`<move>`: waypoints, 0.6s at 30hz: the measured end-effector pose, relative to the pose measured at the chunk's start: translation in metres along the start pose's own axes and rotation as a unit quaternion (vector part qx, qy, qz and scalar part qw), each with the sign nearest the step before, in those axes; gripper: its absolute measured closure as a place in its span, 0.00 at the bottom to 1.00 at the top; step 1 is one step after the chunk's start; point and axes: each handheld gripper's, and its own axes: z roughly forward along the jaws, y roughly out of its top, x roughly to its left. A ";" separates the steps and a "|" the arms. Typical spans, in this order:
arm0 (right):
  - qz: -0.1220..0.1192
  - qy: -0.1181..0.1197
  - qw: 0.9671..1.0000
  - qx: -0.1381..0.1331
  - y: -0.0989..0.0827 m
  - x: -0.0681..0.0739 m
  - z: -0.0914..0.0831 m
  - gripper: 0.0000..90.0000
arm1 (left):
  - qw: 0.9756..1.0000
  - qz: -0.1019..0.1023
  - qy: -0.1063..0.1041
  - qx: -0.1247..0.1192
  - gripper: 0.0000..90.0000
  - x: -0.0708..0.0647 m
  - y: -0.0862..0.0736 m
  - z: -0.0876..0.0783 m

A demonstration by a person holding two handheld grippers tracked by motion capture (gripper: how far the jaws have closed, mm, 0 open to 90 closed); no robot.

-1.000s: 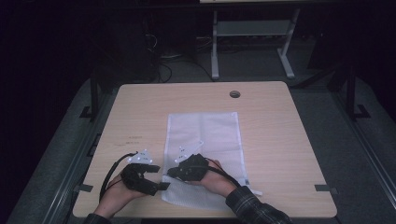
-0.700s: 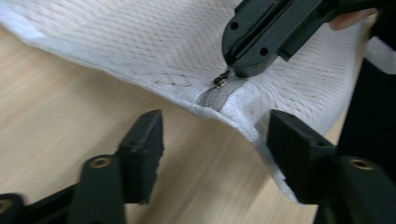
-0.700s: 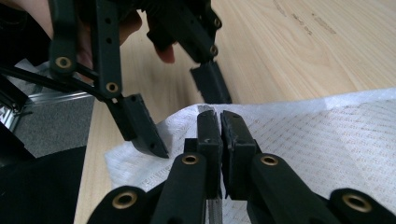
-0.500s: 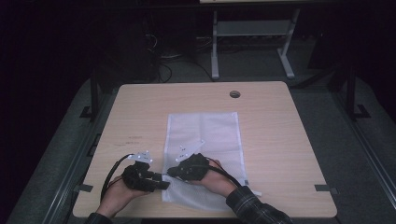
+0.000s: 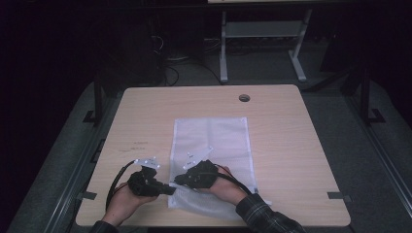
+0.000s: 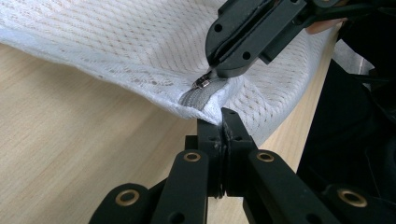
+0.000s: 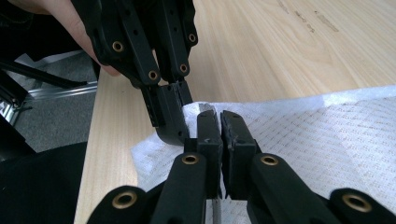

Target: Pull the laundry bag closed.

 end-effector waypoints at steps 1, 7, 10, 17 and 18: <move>0.000 0.000 1.000 0.001 0.000 0.000 0.000 0.96 | 1.000 -0.003 0.000 -0.001 0.98 0.000 0.000 0.000; -0.006 0.003 1.000 0.003 -0.001 0.000 -0.003 0.97 | 1.000 -0.010 0.005 -0.007 0.99 0.002 -0.001 -0.004; -0.008 0.005 1.000 0.003 -0.001 0.000 -0.004 0.97 | 1.000 -0.014 0.002 -0.009 0.99 0.003 -0.001 -0.006; -0.012 0.006 1.000 0.007 -0.002 0.001 -0.002 0.97 | 1.000 -0.014 -0.003 -0.019 0.84 0.005 -0.005 -0.006; -0.012 0.005 1.000 0.006 -0.002 0.001 -0.002 0.97 | 1.000 -0.016 -0.001 -0.025 0.79 0.006 -0.006 -0.007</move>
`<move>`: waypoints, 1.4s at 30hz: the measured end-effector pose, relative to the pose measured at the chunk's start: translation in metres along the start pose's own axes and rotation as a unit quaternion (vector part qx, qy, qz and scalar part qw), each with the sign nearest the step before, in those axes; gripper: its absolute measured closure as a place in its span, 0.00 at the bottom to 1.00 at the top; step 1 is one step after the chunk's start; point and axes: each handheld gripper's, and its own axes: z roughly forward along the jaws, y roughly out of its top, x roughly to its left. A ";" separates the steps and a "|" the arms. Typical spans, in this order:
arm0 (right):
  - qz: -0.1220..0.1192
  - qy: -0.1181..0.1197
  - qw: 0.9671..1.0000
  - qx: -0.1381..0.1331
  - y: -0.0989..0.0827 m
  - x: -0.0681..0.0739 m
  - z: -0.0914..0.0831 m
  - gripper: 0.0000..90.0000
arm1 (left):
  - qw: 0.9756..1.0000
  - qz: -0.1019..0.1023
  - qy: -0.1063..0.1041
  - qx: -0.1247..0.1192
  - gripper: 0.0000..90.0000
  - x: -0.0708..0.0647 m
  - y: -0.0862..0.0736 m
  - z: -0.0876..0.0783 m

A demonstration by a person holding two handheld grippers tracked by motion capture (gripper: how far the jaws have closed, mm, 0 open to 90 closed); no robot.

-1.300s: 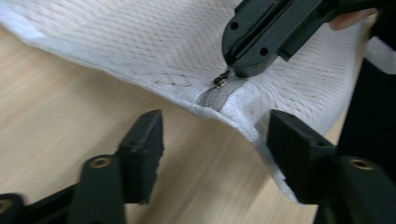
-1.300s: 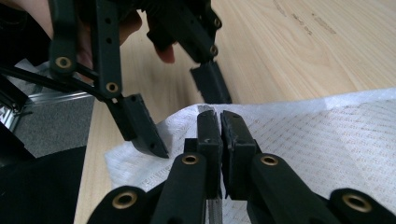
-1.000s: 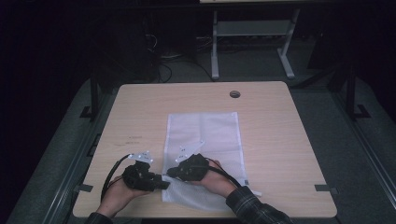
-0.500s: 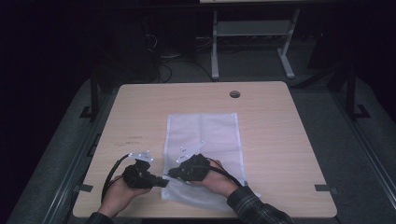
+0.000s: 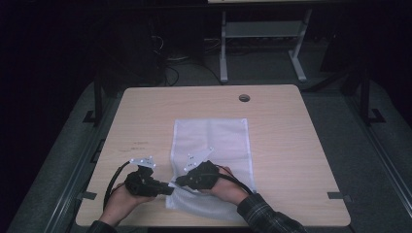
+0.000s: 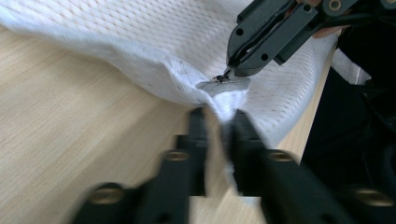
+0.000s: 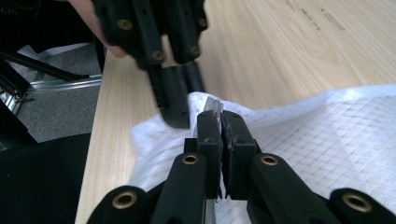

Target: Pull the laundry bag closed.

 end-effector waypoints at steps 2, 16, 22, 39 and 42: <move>0.002 -0.001 1.000 -0.001 0.000 0.000 0.000 0.97 | 1.000 -0.004 -0.005 -0.006 0.72 0.001 0.000 -0.002; -0.002 0.006 1.000 -0.005 0.001 0.002 0.001 0.97 | 0.999 -0.028 -0.036 -0.024 0.89 0.006 0.001 -0.006; -0.006 0.008 1.000 -0.006 0.001 0.003 0.000 0.97 | 0.999 -0.029 -0.041 -0.020 0.94 0.007 0.002 -0.007; -0.005 0.010 1.000 0.000 -0.002 0.002 -0.003 0.97 | 0.999 -0.033 -0.025 -0.028 0.96 0.008 0.001 -0.013; -0.002 0.009 1.000 0.001 -0.005 0.001 -0.004 0.97 | 0.999 -0.032 -0.026 -0.029 0.96 0.010 0.000 -0.015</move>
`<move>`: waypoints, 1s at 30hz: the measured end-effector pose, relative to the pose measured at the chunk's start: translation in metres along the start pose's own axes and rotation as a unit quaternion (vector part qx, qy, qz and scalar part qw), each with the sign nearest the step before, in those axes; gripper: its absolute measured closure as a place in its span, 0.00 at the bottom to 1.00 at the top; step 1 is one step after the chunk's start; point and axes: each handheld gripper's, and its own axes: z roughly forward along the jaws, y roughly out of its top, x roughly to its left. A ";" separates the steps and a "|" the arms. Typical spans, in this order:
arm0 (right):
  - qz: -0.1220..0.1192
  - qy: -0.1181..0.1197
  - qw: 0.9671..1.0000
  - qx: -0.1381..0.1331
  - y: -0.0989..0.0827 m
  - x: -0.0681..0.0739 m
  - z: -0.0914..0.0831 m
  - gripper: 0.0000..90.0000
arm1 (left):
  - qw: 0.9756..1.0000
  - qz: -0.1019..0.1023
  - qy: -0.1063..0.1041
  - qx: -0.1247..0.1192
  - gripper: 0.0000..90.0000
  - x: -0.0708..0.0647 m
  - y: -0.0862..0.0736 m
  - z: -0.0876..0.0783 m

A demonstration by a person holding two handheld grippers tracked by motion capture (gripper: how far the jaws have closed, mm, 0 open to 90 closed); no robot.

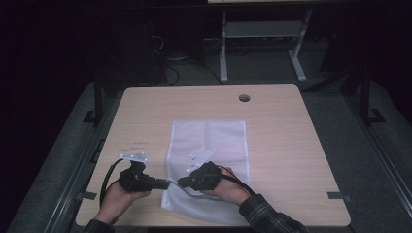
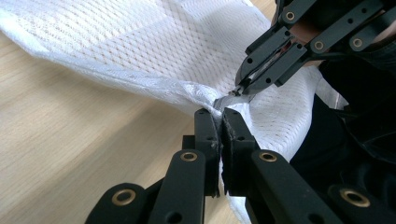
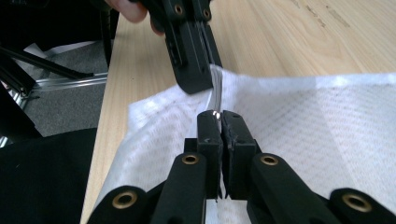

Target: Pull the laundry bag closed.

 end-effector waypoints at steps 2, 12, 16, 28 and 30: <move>-0.001 0.001 1.000 0.002 -0.001 0.000 0.001 0.97 | 1.000 0.002 0.000 0.002 0.96 0.000 -0.001 0.001; -0.001 -0.001 1.000 0.007 -0.007 0.001 -0.006 0.96 | 1.000 0.010 -0.002 0.009 0.96 -0.002 -0.001 0.004; 0.004 -0.001 1.000 0.010 -0.012 -0.001 -0.007 0.96 | 1.000 0.009 0.001 0.011 0.96 -0.002 -0.001 0.004; 0.002 -0.002 1.000 0.007 -0.013 -0.002 -0.010 0.96 | 1.000 0.008 -0.001 0.011 0.96 -0.001 -0.002 0.004; -0.001 -0.005 1.000 0.005 -0.013 -0.002 -0.010 0.96 | 1.000 0.008 -0.001 0.014 0.96 -0.001 -0.002 0.005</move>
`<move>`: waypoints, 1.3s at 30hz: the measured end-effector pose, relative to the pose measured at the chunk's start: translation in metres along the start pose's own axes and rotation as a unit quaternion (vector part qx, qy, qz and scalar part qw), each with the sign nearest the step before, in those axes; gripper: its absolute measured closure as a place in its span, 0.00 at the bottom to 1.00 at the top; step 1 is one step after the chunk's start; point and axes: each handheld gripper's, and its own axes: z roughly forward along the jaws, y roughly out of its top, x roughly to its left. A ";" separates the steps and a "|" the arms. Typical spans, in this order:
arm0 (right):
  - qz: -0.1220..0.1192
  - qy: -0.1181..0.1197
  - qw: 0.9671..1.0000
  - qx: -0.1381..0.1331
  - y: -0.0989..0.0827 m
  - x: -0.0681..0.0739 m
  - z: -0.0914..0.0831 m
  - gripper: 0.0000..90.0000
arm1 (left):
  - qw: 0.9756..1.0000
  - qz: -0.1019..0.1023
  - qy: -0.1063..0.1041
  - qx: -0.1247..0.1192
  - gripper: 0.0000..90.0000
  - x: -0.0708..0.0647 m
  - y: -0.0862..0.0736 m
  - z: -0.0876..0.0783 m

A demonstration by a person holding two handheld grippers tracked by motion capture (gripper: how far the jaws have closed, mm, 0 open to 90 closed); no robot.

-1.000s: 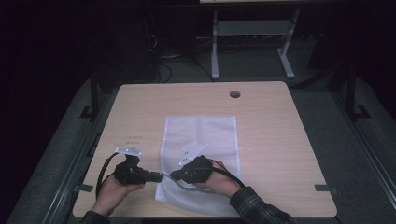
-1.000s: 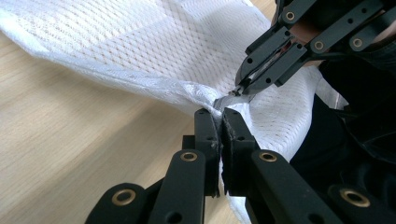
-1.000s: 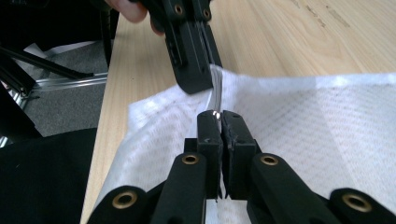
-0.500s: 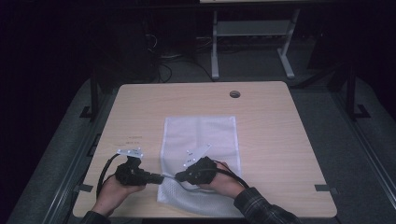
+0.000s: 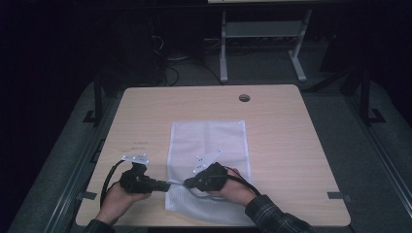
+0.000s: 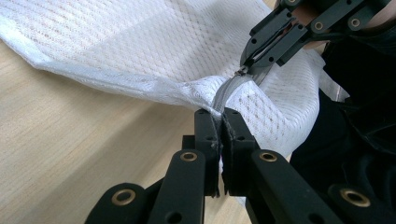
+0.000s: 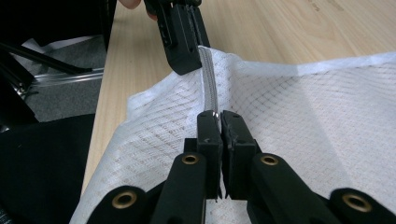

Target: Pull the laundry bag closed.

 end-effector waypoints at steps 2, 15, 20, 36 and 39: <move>0.000 0.001 1.000 0.000 -0.001 0.001 -0.001 0.96 | 1.000 0.002 0.001 0.003 0.96 -0.001 0.000 0.001; 0.005 0.004 1.000 -0.007 -0.006 0.000 -0.005 0.96 | 1.000 0.002 -0.002 0.002 0.96 -0.002 0.000 0.002; 0.009 0.004 1.000 -0.004 -0.007 0.001 -0.006 0.96 | 1.000 0.003 0.000 0.003 0.96 -0.001 0.000 0.001; 0.028 0.002 1.000 -0.014 -0.008 0.001 -0.010 0.96 | 1.000 0.003 -0.001 -0.001 0.96 -0.002 -0.001 -0.001; 0.024 0.002 1.000 -0.013 -0.008 0.002 -0.012 0.96 | 1.000 0.003 0.003 0.000 0.96 -0.002 -0.001 -0.001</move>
